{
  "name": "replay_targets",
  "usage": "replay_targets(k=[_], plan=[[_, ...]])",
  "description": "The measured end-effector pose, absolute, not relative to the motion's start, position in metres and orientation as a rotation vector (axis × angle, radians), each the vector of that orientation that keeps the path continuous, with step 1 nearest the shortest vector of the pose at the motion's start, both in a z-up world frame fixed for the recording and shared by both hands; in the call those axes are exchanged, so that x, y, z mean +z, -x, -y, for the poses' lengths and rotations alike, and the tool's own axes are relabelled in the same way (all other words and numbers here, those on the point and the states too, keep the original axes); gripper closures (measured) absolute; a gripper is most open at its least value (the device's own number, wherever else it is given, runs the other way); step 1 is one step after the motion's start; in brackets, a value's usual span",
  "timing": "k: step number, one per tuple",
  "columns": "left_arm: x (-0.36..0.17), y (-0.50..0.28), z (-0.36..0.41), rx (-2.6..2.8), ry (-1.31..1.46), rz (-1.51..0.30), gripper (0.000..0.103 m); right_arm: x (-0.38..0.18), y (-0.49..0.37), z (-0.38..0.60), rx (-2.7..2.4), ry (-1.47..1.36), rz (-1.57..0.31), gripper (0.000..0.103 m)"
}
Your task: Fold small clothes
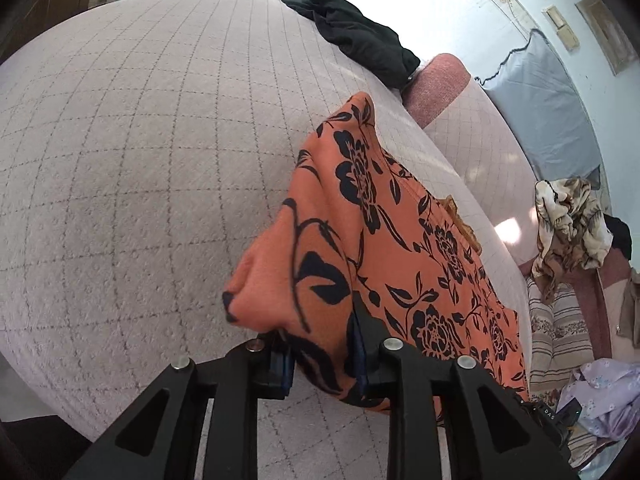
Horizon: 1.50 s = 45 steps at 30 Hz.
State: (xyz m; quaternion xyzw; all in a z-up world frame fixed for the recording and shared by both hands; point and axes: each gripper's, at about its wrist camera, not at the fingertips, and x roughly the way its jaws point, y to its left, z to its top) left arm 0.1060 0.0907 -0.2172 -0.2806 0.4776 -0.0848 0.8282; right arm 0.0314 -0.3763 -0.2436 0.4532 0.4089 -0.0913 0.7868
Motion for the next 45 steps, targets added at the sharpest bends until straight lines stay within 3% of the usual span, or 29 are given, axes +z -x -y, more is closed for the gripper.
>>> replay_targets(k=[4,6,7,11,13,14,17,22,24,27,28,32,34,35,37,38,45], plan=[[-0.226,-0.089,-0.113,-0.145,0.678,-1.037,0.063,-0.235,-0.013,0.399,-0.229,-1.080,-0.843,0.064],[-0.231,-0.079,-0.119,-0.145,0.727,-1.054,0.060,-0.220,0.002,0.409,-0.319,-1.060,-0.781,0.042],[-0.233,-0.074,-0.120,-0.155,0.743,-1.056,0.060,-0.209,0.009,0.413,-0.373,-1.035,-0.738,0.041],[-0.234,-0.073,-0.112,-0.246,0.787,-1.056,0.051,-0.172,0.011,0.404,-0.361,-0.883,-0.612,0.042],[-0.235,-0.078,-0.103,-0.271,0.789,-1.060,0.042,-0.166,-0.019,0.378,-0.227,-0.780,-0.629,0.054],[-0.237,-0.080,-0.100,-0.270,0.789,-1.055,0.040,-0.166,-0.038,0.363,-0.152,-0.732,-0.646,0.066],[-0.234,-0.085,-0.092,-0.258,0.761,-1.009,0.040,-0.174,-0.092,0.309,0.045,-0.620,-0.722,0.071],[-0.233,-0.097,-0.083,-0.249,0.711,-0.941,0.044,-0.194,-0.139,0.245,0.186,-0.549,-0.845,0.071],[-0.232,-0.098,-0.077,-0.243,0.641,-0.932,0.071,-0.208,-0.153,0.234,0.202,-0.584,-0.904,0.071],[-0.230,-0.099,-0.070,-0.241,0.580,-0.912,0.072,-0.252,-0.167,0.226,0.161,-0.628,-1.075,0.074],[-0.231,-0.101,-0.069,-0.240,0.572,-0.913,0.071,-0.254,-0.164,0.229,0.161,-0.651,-1.045,0.076],[-0.237,-0.107,-0.067,-0.255,0.627,-0.922,0.051,-0.253,-0.161,0.240,0.208,-0.719,-1.072,0.076],[-0.236,-0.107,-0.066,-0.252,0.636,-0.916,0.049,-0.253,-0.158,0.251,0.217,-0.798,-1.069,0.076],[-0.235,-0.107,-0.064,-0.247,0.631,-0.916,0.050,-0.253,-0.157,0.254,0.221,-0.820,-1.068,0.075],[-0.233,-0.108,-0.062,-0.219,0.607,-0.920,0.071,-0.247,-0.154,0.259,0.221,-0.814,-1.052,0.074],[-0.229,-0.109,-0.061,-0.216,0.593,-0.916,0.076,-0.242,-0.152,0.261,0.211,-0.790,-1.035,0.074],[-0.182,-0.100,-0.028,-0.227,0.367,-0.817,0.082,-0.227,-0.146,0.301,0.148,-0.813,-0.952,0.073]])
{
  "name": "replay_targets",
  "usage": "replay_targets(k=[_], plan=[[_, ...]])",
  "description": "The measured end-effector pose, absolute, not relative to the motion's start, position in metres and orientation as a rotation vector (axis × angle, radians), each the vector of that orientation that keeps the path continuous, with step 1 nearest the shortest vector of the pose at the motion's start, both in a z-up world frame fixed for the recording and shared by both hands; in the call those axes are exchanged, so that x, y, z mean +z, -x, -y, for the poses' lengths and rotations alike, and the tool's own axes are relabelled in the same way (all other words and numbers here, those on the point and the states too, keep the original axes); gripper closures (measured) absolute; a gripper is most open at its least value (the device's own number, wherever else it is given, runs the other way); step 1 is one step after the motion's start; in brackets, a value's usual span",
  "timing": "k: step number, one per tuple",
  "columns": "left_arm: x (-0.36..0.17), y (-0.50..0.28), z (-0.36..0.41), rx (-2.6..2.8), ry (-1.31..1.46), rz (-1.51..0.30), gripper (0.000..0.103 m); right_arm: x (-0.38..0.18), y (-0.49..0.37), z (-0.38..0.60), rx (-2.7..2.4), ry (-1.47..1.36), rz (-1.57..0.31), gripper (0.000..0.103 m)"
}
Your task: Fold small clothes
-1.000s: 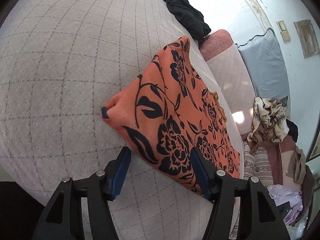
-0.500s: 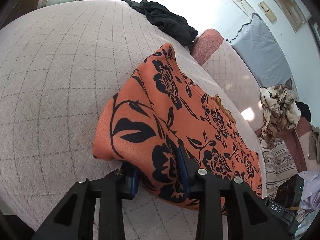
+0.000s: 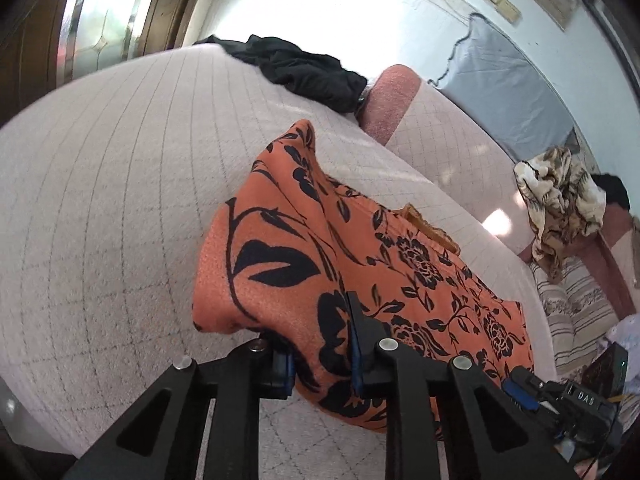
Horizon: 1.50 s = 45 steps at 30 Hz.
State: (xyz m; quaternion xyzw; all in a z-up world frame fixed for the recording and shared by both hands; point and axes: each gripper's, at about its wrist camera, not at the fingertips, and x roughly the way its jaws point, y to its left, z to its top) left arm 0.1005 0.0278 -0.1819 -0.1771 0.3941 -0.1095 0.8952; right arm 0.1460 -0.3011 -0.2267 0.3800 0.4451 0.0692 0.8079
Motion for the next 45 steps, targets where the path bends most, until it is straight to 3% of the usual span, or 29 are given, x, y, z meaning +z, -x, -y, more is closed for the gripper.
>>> replay_targets(k=[7,8,9,10,11,16,22,34,35,38,45], plan=[[-0.131,-0.086,0.045,-0.338,0.091,-0.736,0.083,-0.222,-0.158,0.346,0.230,-1.028,-0.945,0.069],[-0.126,-0.085,0.056,-0.359,0.065,-0.735,0.083,-0.222,-0.162,0.351,0.250,-1.064,-0.942,0.064],[-0.123,-0.083,0.068,-0.383,0.042,-0.736,0.083,-0.223,-0.166,0.357,0.267,-1.098,-0.939,0.044],[-0.120,-0.081,0.079,-0.403,0.018,-0.738,0.083,-0.223,-0.170,0.360,0.285,-1.125,-0.934,0.034],[-0.118,-0.079,0.091,-0.419,-0.008,-0.743,0.083,-0.224,-0.176,0.364,0.299,-1.141,-0.932,0.030],[-0.130,-0.064,0.155,-0.511,-0.138,-0.776,0.083,-0.235,-0.202,0.386,0.358,-1.234,-0.943,0.030],[-0.186,-0.047,0.227,-0.591,-0.342,-0.905,0.083,-0.255,-0.214,0.407,0.344,-1.335,-0.962,0.030],[-0.193,-0.040,0.233,-0.628,-0.451,-0.878,0.082,-0.268,-0.264,0.410,0.292,-1.161,-1.076,0.029],[-0.192,-0.040,0.236,-0.628,-0.460,-0.874,0.082,-0.266,-0.269,0.406,0.278,-1.101,-1.081,0.034],[-0.187,-0.041,0.238,-0.642,-0.459,-0.874,0.082,-0.257,-0.281,0.394,0.241,-0.892,-1.106,0.084],[-0.152,-0.044,0.255,-0.714,-0.334,-0.855,0.081,-0.210,-0.271,0.414,0.265,-0.758,-0.929,0.088]])
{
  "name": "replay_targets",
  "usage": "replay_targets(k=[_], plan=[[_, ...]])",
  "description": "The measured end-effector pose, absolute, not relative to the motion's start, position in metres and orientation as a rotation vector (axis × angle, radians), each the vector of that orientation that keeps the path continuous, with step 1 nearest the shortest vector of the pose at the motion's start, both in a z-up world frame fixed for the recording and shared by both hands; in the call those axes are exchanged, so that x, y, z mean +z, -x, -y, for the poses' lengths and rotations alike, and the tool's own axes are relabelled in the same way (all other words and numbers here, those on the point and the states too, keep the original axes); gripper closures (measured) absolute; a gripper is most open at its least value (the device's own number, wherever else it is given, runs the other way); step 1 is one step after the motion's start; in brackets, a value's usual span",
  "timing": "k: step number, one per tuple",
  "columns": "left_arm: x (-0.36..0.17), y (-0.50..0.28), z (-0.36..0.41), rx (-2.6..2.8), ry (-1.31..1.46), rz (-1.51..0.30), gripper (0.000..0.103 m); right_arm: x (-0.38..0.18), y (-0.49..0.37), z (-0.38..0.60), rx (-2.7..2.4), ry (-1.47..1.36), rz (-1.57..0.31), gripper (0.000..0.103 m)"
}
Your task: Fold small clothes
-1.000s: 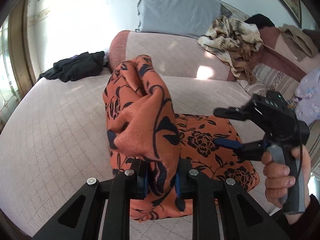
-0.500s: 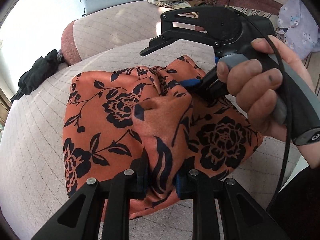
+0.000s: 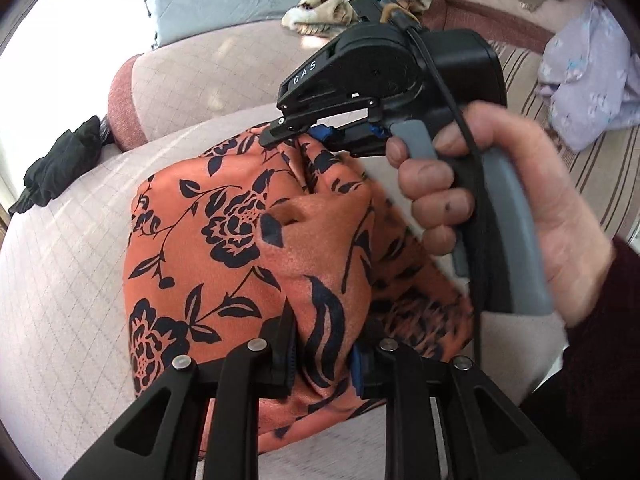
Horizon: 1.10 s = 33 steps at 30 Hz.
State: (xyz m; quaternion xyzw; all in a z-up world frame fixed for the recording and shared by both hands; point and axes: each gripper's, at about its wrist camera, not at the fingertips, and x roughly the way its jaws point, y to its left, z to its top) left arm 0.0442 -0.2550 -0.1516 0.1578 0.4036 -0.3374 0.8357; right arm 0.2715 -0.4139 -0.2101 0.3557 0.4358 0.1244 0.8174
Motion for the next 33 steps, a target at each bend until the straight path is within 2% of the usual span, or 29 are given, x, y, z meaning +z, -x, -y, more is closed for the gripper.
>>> replay_targets(k=[5,9,10,12,13,15,20,26,30,33], plan=[[-0.152,-0.041,0.294,-0.789,-0.313,-0.871,0.077,-0.202,-0.268,0.446,0.222,-0.702,-0.875,0.088],[-0.188,-0.045,0.313,-0.780,-0.353,-1.011,0.062,-0.241,-0.276,0.467,0.199,-0.715,-0.987,0.088],[-0.188,-0.042,0.311,-0.787,-0.347,-1.003,0.060,-0.251,-0.276,0.469,0.175,-0.700,-1.023,0.085],[-0.180,-0.034,0.304,-0.841,-0.333,-0.992,0.047,-0.263,-0.276,0.473,0.164,-0.701,-1.072,0.081],[-0.175,-0.031,0.298,-0.869,-0.323,-0.998,0.045,-0.263,-0.274,0.475,0.165,-0.712,-1.073,0.080],[-0.162,-0.026,0.282,-0.909,-0.296,-0.986,0.044,-0.251,-0.268,0.479,0.153,-0.700,-1.054,0.077],[-0.131,-0.029,0.231,-0.841,-0.256,-0.893,0.038,-0.210,-0.236,0.485,0.129,-0.646,-0.947,0.078],[-0.130,-0.058,0.191,-0.600,-0.230,-0.899,0.037,-0.166,-0.189,0.447,0.290,-0.569,-0.837,0.078],[-0.147,-0.076,0.174,-0.486,-0.229,-0.936,0.037,-0.168,-0.179,0.417,0.363,-0.575,-0.886,0.078],[-0.172,-0.087,0.173,-0.470,-0.251,-1.011,0.037,-0.192,-0.174,0.406,0.334,-0.563,-1.010,0.079]])
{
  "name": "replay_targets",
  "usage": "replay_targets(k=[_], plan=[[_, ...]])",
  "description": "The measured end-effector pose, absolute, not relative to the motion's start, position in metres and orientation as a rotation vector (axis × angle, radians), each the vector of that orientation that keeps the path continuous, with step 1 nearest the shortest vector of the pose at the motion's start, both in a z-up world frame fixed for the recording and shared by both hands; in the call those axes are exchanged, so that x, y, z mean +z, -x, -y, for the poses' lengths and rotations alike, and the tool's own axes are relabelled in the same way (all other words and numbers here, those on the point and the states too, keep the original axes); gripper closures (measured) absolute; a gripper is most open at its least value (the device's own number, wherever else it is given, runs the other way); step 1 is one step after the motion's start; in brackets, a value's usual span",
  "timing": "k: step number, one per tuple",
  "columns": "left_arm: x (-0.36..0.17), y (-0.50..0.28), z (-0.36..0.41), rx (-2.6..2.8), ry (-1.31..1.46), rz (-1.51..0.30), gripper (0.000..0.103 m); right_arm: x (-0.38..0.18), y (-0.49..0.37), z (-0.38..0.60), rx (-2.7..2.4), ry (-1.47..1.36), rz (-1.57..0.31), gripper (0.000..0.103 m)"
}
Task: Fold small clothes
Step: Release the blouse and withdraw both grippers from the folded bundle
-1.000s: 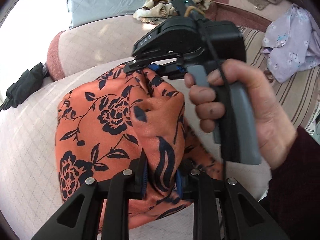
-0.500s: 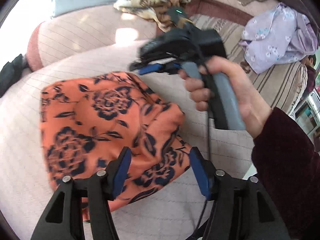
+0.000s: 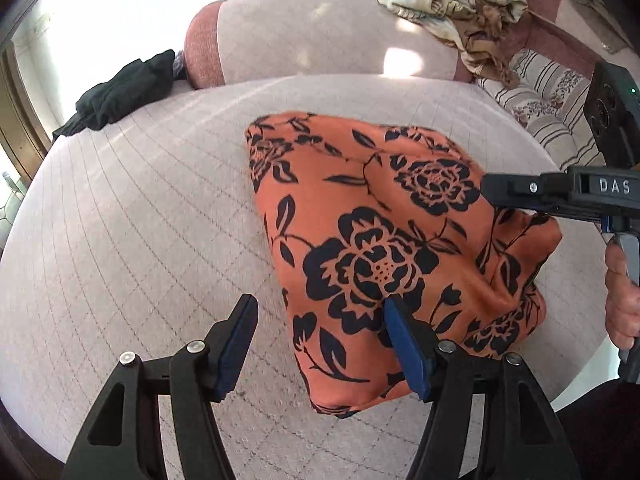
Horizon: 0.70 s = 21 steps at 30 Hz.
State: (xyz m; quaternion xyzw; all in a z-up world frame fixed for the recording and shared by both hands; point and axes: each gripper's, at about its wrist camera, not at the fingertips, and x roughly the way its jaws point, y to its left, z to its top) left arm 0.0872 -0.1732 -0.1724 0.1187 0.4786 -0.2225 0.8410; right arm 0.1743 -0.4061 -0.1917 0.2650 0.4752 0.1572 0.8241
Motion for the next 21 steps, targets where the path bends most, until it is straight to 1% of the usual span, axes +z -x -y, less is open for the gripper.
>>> replay_targets(k=[3,5,7,8,9,11,12,13,15,18,21], plan=[[-0.191,-0.085,0.167,-0.477,-0.262,-1.075,0.035,-0.223,-0.157,0.406,0.266,-0.557,-1.167,0.083],[-0.207,-0.081,0.160,-0.490,-0.245,-1.104,0.034,-0.230,-0.138,0.409,0.258,-0.569,-1.190,0.088],[-0.216,-0.076,0.153,-0.505,-0.238,-1.097,0.030,-0.233,-0.120,0.414,0.255,-0.595,-1.198,0.089],[-0.218,-0.073,0.149,-0.509,-0.245,-1.092,0.027,-0.239,-0.112,0.417,0.247,-0.622,-1.211,0.093],[-0.220,-0.072,0.147,-0.519,-0.248,-1.092,0.026,-0.246,-0.104,0.419,0.229,-0.635,-1.233,0.101],[-0.219,-0.072,0.142,-0.540,-0.226,-1.108,0.027,-0.257,-0.092,0.418,0.218,-0.660,-1.279,0.102],[-0.215,-0.072,0.137,-0.552,-0.202,-1.107,0.029,-0.257,-0.088,0.416,0.214,-0.650,-1.293,0.102],[-0.209,-0.072,0.132,-0.565,-0.180,-1.095,0.029,-0.252,-0.089,0.412,0.208,-0.601,-1.276,0.102],[-0.189,-0.067,0.125,-0.595,-0.153,-1.028,0.029,-0.233,-0.090,0.408,0.237,-0.547,-1.205,0.095],[-0.154,-0.060,0.120,-0.631,-0.156,-0.880,0.029,-0.201,-0.093,0.420,0.325,-0.642,-1.036,0.095],[-0.138,-0.072,0.122,-0.618,-0.167,-0.821,0.029,-0.178,-0.103,0.431,0.359,-0.708,-0.903,0.095]])
